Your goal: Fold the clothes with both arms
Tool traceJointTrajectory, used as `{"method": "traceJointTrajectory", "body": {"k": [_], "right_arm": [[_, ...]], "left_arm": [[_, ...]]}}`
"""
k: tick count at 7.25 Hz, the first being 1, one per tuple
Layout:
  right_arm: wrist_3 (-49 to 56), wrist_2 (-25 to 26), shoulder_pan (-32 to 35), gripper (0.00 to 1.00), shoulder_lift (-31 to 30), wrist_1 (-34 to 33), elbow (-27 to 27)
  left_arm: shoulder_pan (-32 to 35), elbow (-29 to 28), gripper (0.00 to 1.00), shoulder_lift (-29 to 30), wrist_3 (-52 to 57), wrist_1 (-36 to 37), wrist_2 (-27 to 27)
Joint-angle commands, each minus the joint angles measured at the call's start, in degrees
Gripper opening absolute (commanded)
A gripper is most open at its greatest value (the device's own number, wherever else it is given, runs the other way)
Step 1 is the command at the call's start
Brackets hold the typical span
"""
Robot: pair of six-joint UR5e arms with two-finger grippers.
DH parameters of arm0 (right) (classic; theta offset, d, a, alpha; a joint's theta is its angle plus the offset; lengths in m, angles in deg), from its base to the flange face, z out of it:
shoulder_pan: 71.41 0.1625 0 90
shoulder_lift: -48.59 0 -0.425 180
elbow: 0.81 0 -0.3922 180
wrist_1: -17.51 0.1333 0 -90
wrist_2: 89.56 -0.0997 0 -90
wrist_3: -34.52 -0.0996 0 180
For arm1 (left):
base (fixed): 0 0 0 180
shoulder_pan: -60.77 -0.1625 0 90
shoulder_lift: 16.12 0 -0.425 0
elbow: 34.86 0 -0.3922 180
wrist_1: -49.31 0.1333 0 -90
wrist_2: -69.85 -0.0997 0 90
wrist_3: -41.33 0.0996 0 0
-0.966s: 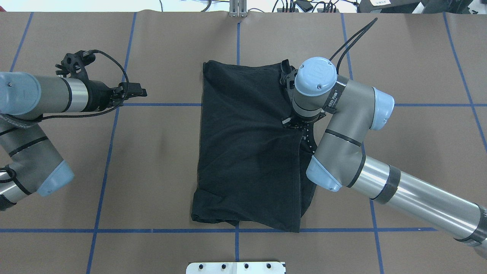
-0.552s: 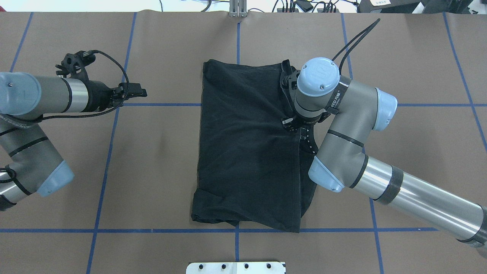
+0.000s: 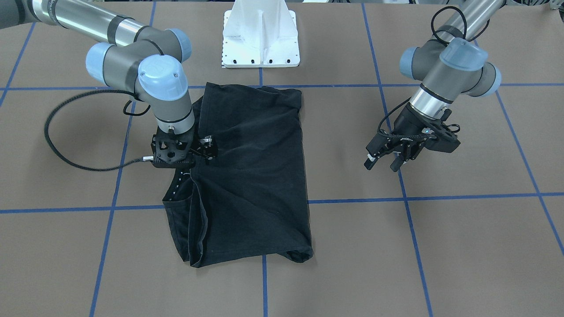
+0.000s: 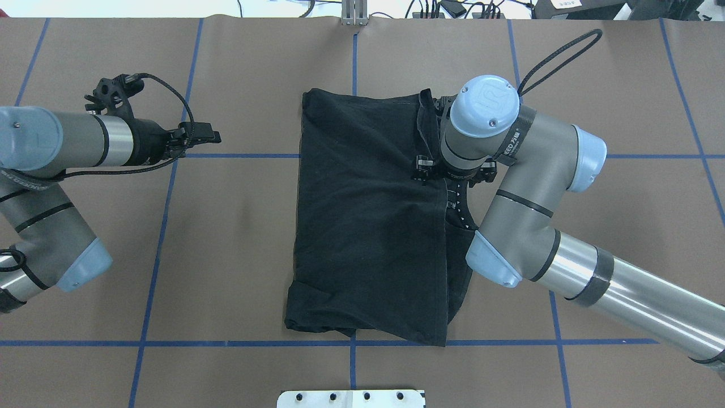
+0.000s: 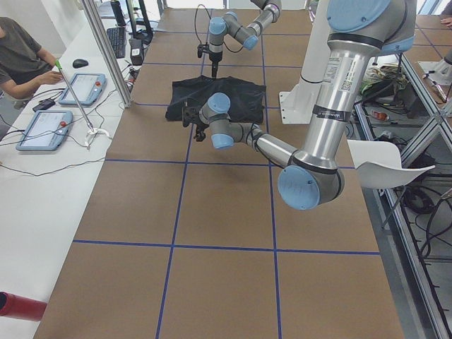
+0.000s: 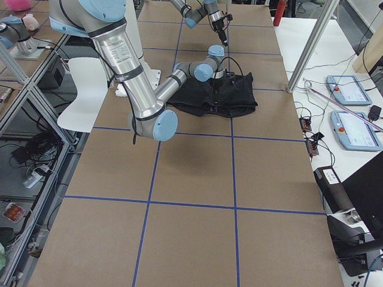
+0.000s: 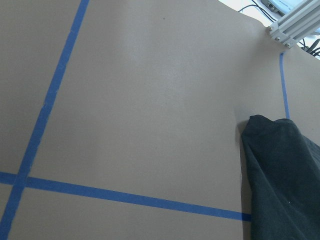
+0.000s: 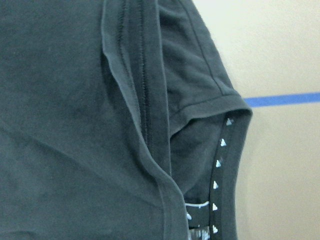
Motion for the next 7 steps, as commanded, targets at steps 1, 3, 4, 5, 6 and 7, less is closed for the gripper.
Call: {"method": "traceJointTrajectory", "body": {"k": [1,3,4,5,6,7], "right_arm": [[-31.4,3.8,-4.0,1.0,-6.3,5.5,-7.3],[-52.2,14.4,-12.4,1.0,-10.7,10.5,-9.7],[-57.5,19.1,-17.2,1.0,-13.7,10.5,-13.0],[-59.2,21.2,-20.6,1.0,-17.0,10.5,-15.6],[-60.0,23.4,-23.7,1.0,-18.4,10.5,-15.8],[-63.4,24.2,-24.5,1.0,-18.5,10.5,-16.3]], "left_arm": [[0.0,0.0,0.99,0.1,0.0,0.0,0.0],[0.0,0.1,0.99,0.1,0.0,0.0,0.0],[0.0,0.1,0.99,0.0,0.0,0.1,0.0],[0.0,0.1,0.99,0.0,0.0,0.1,0.0],[0.1,0.2,0.99,0.0,0.0,0.0,0.0],[0.1,0.3,0.99,0.0,0.0,0.1,0.0]]}}
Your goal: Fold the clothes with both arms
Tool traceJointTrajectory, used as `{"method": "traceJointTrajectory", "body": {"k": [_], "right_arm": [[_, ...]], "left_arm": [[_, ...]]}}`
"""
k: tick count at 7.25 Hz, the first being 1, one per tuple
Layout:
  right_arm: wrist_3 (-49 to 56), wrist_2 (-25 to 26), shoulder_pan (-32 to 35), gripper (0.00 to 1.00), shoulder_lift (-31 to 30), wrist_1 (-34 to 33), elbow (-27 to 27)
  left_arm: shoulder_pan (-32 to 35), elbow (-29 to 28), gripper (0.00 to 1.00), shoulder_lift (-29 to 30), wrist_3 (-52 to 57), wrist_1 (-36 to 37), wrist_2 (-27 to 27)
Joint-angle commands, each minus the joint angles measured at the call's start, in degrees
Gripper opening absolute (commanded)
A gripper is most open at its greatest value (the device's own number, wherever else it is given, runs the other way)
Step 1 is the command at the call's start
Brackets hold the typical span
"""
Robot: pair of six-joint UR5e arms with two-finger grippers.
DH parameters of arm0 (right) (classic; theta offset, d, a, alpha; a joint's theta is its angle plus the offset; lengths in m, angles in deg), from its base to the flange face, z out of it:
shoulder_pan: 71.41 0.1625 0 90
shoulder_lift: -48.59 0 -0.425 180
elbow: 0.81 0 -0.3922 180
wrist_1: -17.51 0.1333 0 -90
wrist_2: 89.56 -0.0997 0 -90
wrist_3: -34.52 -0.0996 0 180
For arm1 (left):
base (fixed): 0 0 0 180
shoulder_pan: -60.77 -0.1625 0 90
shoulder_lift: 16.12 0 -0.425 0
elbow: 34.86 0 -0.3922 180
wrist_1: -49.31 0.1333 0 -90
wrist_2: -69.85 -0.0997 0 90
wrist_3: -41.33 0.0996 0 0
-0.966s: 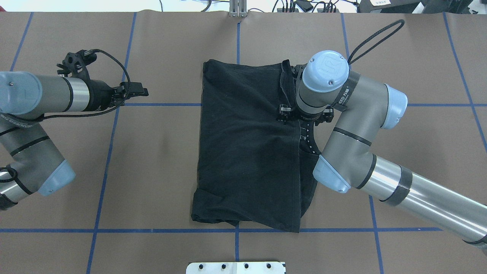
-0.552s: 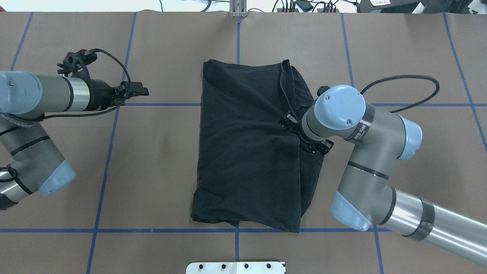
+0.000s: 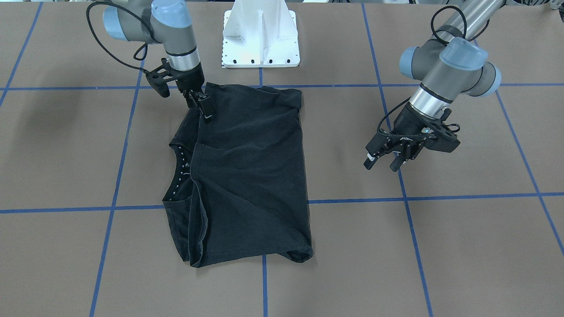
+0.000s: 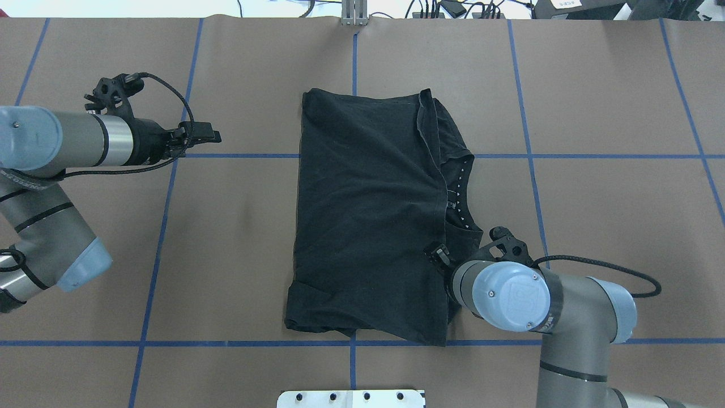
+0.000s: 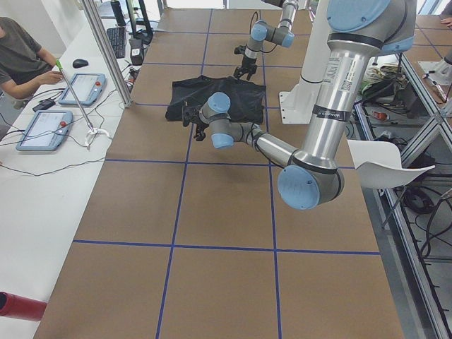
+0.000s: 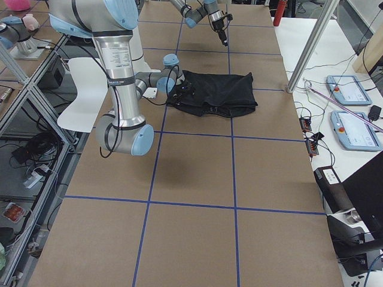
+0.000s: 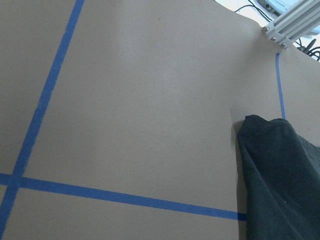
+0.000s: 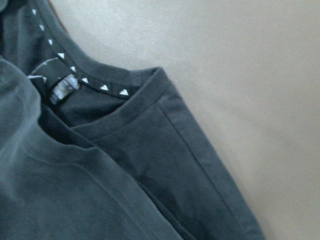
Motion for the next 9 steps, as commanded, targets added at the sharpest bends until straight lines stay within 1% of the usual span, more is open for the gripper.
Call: {"method": "traceJointTrajectory", "body": {"k": [1,6,7,8,9], "right_arm": [[-4.6,2.9,-2.8,1.0,-0.9,0.0,-1.1],[-4.5,2.9,-3.6,0.99,-0.4,0.0,0.1],[-4.4,2.9,-3.7,0.93,-0.2,0.0,0.1],[-3.7,2.6,-3.6,0.78,-0.3,-0.1,0.2],[-3.6,2.6,-3.5,0.78,-0.5,-0.1,0.4]], "left_arm": [[0.0,0.2,0.99,-0.1,0.0,0.0,-0.1],[0.0,0.4,0.99,-0.3,-0.3,0.0,-0.4],[0.0,0.4,0.99,-0.3,-0.3,0.0,-0.4],[0.0,0.4,0.99,-0.3,-0.3,0.0,-0.5],[0.0,0.4,0.99,-0.4,-0.3,0.0,-0.4]]}}
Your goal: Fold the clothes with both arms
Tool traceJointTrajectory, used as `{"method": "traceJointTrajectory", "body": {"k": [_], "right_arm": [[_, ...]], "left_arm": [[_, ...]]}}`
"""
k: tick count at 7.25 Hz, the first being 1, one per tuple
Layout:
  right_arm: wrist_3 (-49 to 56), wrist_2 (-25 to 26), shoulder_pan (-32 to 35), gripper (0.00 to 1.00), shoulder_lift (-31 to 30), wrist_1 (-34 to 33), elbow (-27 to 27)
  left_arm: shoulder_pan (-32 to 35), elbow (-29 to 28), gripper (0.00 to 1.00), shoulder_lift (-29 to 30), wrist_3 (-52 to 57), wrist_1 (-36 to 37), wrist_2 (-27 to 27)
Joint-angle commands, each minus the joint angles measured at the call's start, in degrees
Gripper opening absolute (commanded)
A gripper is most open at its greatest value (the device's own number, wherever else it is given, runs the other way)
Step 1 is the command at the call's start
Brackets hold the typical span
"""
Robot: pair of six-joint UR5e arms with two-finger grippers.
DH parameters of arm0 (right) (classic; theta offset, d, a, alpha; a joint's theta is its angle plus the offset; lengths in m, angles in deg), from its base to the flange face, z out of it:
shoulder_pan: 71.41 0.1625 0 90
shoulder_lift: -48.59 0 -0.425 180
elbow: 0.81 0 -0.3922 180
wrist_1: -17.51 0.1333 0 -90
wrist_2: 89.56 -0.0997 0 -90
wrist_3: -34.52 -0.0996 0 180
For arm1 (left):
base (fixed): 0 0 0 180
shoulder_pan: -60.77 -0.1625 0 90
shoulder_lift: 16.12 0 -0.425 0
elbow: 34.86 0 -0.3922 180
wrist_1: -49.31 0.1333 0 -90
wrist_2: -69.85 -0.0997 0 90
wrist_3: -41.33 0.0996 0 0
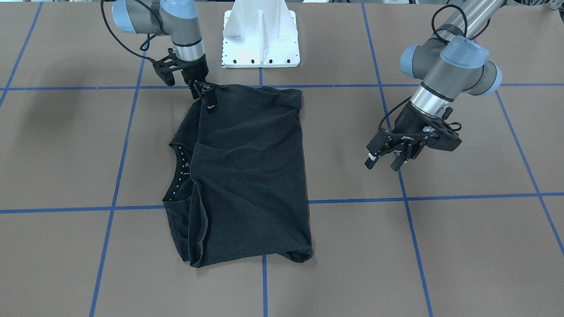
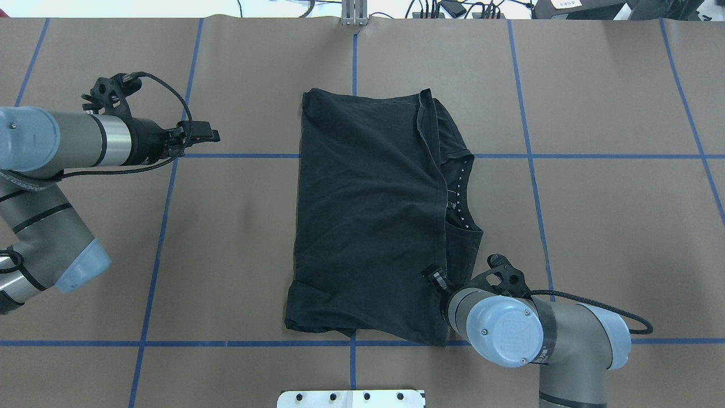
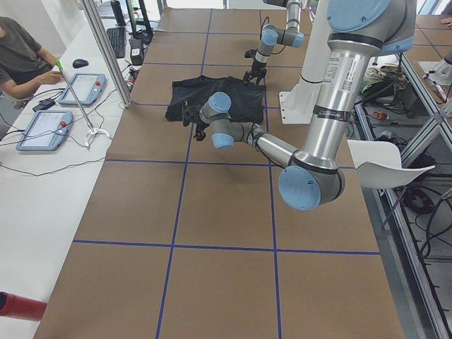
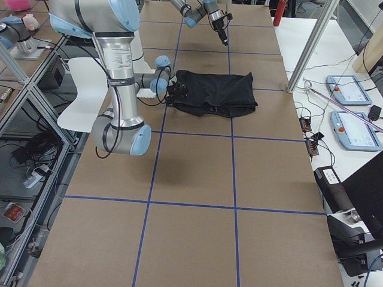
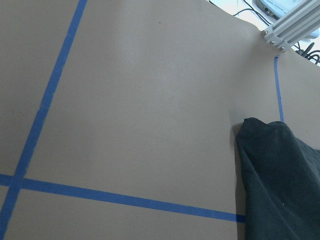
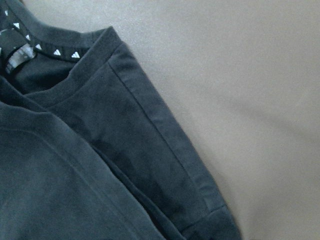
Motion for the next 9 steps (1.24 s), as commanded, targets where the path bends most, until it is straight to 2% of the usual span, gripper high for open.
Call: {"method": "traceJointTrajectory", "body": {"k": [1,3,9], "right_arm": [[0.3,-0.3,0.1,0.69,0.0,0.1,0.1],[0.5,-0.4,0.2,0.0,0.0,0.1,0.0],[2.2,-2.9,1.6,0.0,-0.6,0.0,-2.1]], "left_arm": [[0.0,0.0,0.99,-0.1,0.0,0.0,0.0],[0.0,0.0,0.99,-0.1,0.0,0.0,-0.1],[0.0,0.1,0.99,0.1,-0.5,0.0,0.1]]}}
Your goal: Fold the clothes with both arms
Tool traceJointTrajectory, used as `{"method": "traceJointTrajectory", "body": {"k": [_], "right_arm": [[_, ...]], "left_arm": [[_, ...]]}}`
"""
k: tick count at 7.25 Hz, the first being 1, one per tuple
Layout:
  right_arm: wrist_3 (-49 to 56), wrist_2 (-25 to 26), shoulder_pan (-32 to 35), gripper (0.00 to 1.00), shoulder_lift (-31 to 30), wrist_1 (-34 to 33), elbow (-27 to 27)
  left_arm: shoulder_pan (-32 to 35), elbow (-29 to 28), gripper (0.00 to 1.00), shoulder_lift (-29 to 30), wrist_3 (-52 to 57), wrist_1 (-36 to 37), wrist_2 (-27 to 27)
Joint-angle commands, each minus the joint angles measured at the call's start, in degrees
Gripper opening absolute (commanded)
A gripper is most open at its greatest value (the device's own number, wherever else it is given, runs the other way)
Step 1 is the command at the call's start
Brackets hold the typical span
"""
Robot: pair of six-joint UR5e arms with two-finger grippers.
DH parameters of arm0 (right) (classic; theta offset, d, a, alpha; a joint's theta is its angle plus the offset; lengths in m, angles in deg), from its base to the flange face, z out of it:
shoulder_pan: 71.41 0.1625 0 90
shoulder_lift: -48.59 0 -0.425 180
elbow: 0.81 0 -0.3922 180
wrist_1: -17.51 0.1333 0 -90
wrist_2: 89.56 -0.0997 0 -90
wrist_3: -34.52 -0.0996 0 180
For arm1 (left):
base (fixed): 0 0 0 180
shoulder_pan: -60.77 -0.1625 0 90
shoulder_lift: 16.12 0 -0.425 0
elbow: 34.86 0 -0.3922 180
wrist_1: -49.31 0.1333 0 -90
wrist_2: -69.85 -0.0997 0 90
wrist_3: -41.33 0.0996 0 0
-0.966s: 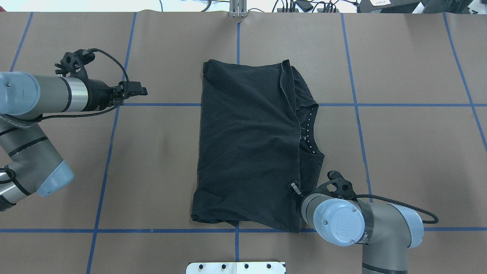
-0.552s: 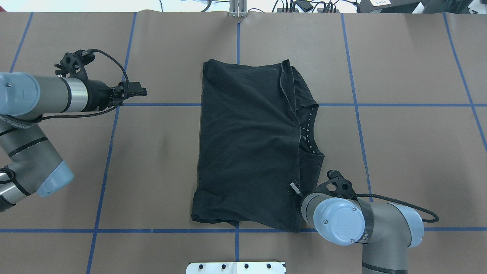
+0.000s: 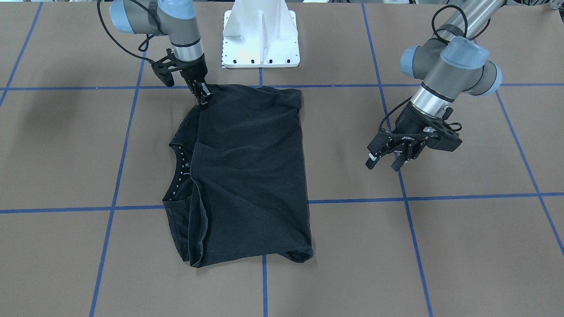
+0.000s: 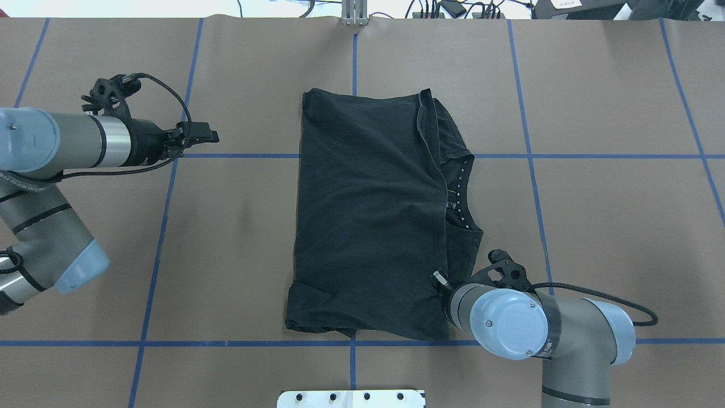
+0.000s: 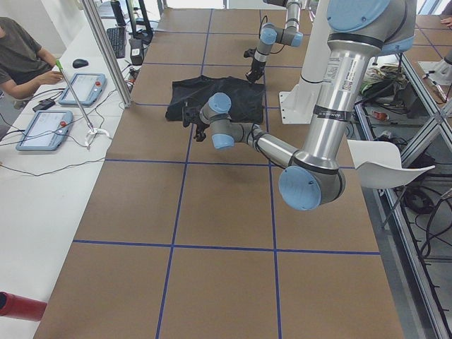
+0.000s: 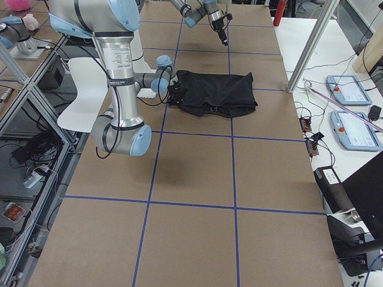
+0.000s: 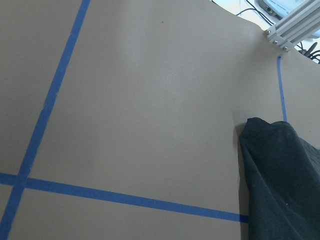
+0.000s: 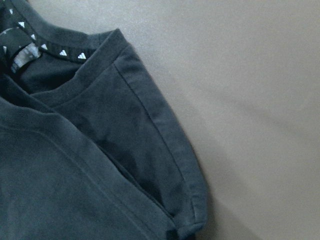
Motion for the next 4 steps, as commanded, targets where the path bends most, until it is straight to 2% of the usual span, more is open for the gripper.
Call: {"method": "traceJointTrajectory", "body": {"k": [1,2,4], "right_arm": [[1.0,-1.4,0.8,0.0,-1.9,-0.2,-2.6],[1.0,-1.5,0.8,0.0,-2.2,-0.2,-2.8],[1.0,-1.6,0.8,0.0,-2.2,-0.2,-2.9]], "left_arm": [[-0.8,1.2,0.99,0.4,-5.9,-0.3,0.0],[-4.1,3.9,0.99,0.4,-13.0,-0.6,-2.6],[-15.8,10.5,0.99,-0.1,-25.6,-0.1,-11.2]]}}
